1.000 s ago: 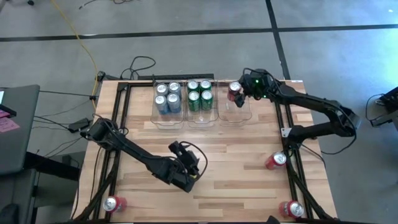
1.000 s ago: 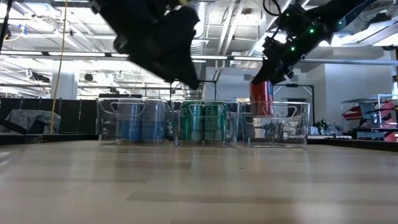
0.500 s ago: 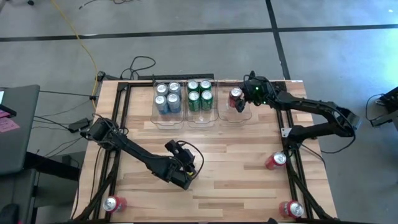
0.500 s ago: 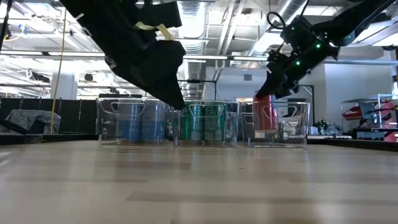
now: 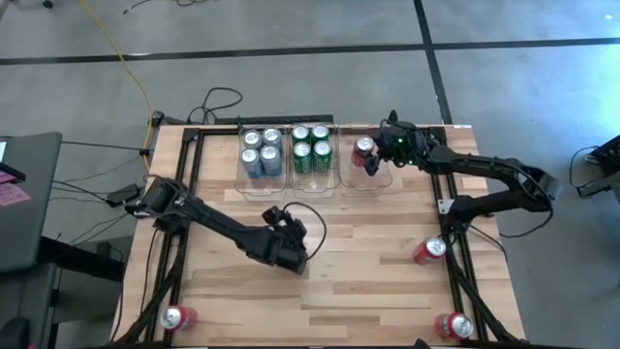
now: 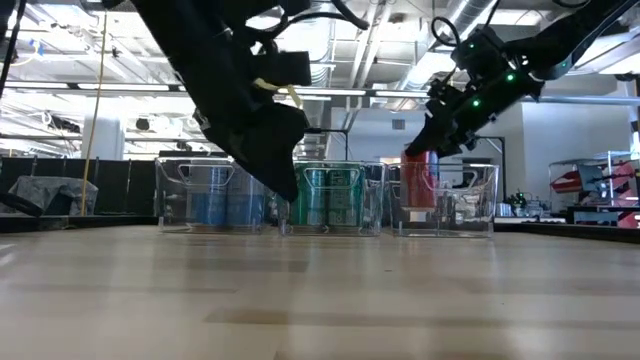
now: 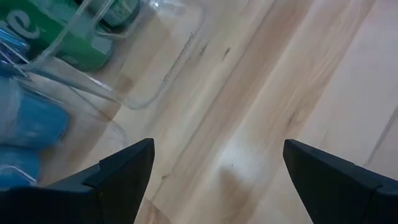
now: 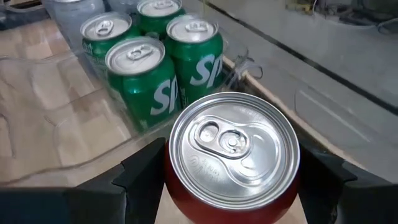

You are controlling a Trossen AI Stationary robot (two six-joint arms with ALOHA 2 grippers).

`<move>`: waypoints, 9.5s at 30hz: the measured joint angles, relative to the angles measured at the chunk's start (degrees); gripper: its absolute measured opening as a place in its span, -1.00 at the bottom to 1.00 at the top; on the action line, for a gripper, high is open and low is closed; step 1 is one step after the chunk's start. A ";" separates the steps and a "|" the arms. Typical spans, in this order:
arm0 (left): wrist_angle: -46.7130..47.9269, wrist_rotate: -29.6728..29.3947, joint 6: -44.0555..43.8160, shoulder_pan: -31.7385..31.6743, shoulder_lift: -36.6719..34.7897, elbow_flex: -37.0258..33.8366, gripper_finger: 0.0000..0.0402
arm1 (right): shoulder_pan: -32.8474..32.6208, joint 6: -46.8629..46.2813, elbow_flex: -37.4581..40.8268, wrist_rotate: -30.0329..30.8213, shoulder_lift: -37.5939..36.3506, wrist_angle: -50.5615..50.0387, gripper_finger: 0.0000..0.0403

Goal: Sort soda cans
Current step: Put the red soda can into the right transparent bin, then put the right red soda can into the right transparent bin

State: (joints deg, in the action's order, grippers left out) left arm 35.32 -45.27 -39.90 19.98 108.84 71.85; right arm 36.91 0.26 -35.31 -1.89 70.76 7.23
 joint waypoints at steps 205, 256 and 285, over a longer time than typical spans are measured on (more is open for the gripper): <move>-31.97 13.28 7.81 -2.90 -0.11 -8.22 0.75 | 6.71 -2.13 -39.52 4.33 25.27 -54.97 0.48; -51.81 6.00 30.30 4.53 1.67 -5.95 0.75 | -42.39 -41.50 -24.85 16.77 -24.80 -80.12 0.80; -63.93 51.48 41.07 -7.17 26.13 19.58 0.75 | -78.24 -76.07 -11.58 4.54 -12.07 -62.49 0.78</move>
State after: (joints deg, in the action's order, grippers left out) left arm -28.62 6.22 1.17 12.80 134.96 91.44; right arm -41.34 -75.80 -46.89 2.65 58.69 -55.26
